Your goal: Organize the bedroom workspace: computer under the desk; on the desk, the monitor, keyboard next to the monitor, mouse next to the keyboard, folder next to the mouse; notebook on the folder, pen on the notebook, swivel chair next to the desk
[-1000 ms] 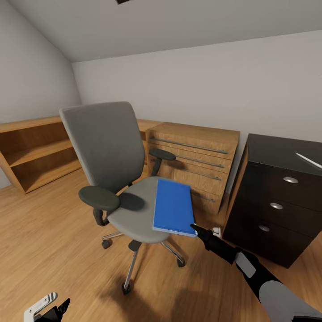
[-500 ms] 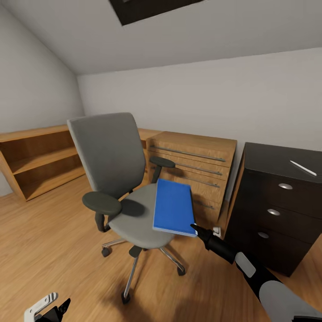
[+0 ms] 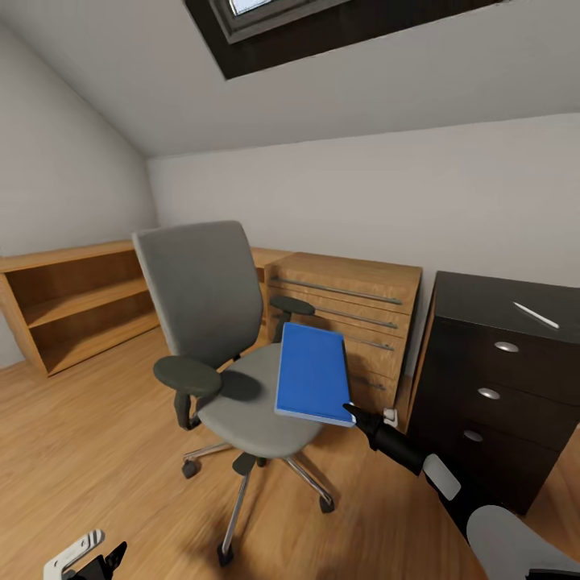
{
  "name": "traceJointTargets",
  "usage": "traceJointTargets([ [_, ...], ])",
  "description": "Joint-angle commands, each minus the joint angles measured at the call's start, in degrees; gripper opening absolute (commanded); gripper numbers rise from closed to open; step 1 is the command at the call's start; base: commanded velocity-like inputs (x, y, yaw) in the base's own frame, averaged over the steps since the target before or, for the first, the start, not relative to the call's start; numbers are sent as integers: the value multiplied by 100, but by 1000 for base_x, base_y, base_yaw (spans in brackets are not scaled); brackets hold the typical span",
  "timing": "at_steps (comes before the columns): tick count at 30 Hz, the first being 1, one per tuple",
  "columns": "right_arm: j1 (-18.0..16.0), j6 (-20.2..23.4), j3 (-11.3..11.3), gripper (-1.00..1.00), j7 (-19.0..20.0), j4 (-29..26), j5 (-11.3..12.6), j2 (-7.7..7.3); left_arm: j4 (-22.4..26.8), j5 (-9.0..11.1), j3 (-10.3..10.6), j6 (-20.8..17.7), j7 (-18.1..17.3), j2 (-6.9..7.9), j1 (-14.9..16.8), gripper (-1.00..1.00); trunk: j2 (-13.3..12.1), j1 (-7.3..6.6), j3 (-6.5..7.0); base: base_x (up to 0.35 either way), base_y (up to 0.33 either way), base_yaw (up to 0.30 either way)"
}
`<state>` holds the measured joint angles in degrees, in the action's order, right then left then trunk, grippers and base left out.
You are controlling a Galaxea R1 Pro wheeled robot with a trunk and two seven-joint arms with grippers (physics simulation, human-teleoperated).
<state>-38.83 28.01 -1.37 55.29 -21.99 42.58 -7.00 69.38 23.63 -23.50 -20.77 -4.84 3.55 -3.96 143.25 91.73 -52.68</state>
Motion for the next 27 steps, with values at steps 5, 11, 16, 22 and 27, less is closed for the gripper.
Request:
traceJointTargets([
  [5, -2, 47, -11, -100, 4, 5, 13, 4, -15, 26, -7, -40, -20, -3, 0, 100, -121, -72, 94, -74, 0, 0],
  [11, -2, 47, -10, -100, 0, 10, 13, 5, -20, 25, -6, -41, -46, -3, 0, 100, -362, -203, 202, -267, 0, 0],
  [16, -2, 47, -5, -100, -1, 10, 13, 5, -21, 31, -6, -41, -51, -3, 0, 100, -563, -313, 292, -317, 0, 0],
  [22, -2, 47, -4, -100, -1, 10, 13, 5, -24, 30, -2, -41, -52, -3, 0, 100, -803, -445, 399, -317, 0, 0],
  [27, -2, 47, 1, -100, -31, 1, 3, 5, -82, 28, 18, -38, -36, -3, 0, 100, -1004, -555, 489, -133, 0, 0],
])
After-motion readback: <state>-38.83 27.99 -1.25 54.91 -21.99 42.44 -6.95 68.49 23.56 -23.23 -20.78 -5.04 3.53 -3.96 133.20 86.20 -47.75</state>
